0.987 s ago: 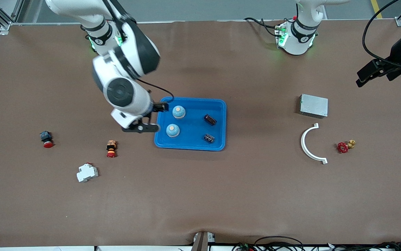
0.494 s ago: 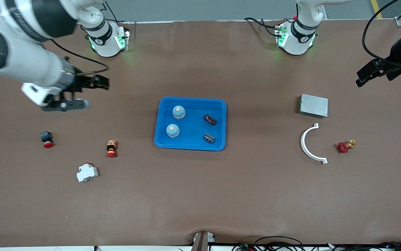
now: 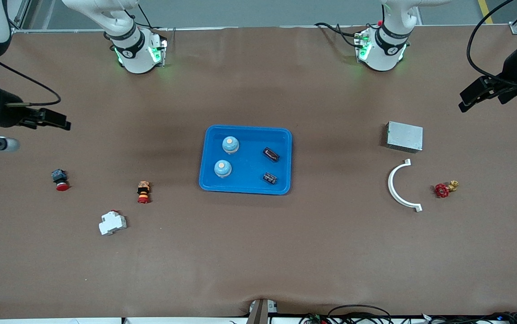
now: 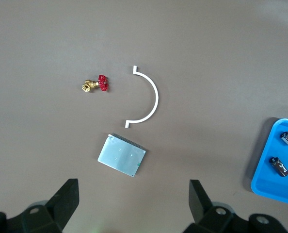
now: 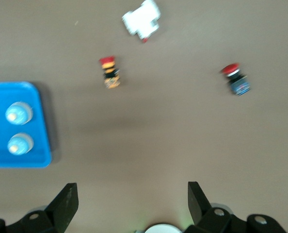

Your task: Place electrolytic capacitor and blue bell in tray

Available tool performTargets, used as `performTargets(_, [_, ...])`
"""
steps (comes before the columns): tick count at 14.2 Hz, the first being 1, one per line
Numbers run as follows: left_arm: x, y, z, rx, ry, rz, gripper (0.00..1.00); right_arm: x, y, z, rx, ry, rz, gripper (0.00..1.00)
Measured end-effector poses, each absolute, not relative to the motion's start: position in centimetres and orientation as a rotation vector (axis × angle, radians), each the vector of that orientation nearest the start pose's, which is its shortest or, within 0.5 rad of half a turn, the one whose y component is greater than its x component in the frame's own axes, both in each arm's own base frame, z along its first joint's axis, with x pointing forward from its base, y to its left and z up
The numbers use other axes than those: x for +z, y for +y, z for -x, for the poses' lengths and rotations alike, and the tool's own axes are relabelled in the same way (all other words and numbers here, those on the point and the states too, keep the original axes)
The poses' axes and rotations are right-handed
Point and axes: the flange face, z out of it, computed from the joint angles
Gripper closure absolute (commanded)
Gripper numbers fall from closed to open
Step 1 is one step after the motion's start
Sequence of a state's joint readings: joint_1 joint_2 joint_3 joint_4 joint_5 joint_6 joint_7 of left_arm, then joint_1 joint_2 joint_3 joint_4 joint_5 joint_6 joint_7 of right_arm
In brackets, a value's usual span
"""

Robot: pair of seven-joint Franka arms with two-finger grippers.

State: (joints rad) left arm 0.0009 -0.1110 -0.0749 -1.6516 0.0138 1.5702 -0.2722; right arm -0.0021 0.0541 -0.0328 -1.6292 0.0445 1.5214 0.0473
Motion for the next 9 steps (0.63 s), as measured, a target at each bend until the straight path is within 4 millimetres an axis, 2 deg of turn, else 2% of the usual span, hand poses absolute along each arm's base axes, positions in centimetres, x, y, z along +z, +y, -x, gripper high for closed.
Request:
performTargets(6, [64.5,-3.9,-51.8,-0.046,-0.310,3.109,0.00,56.5,-1.4,-57.9,0.134,0.125,3.120,0.00])
performTargets(9, [64.5,-3.9,-51.8,-0.046,-0.310,3.109,0.00,58.4,-1.8,-58.3,0.062,0.138,3.123,0.00])
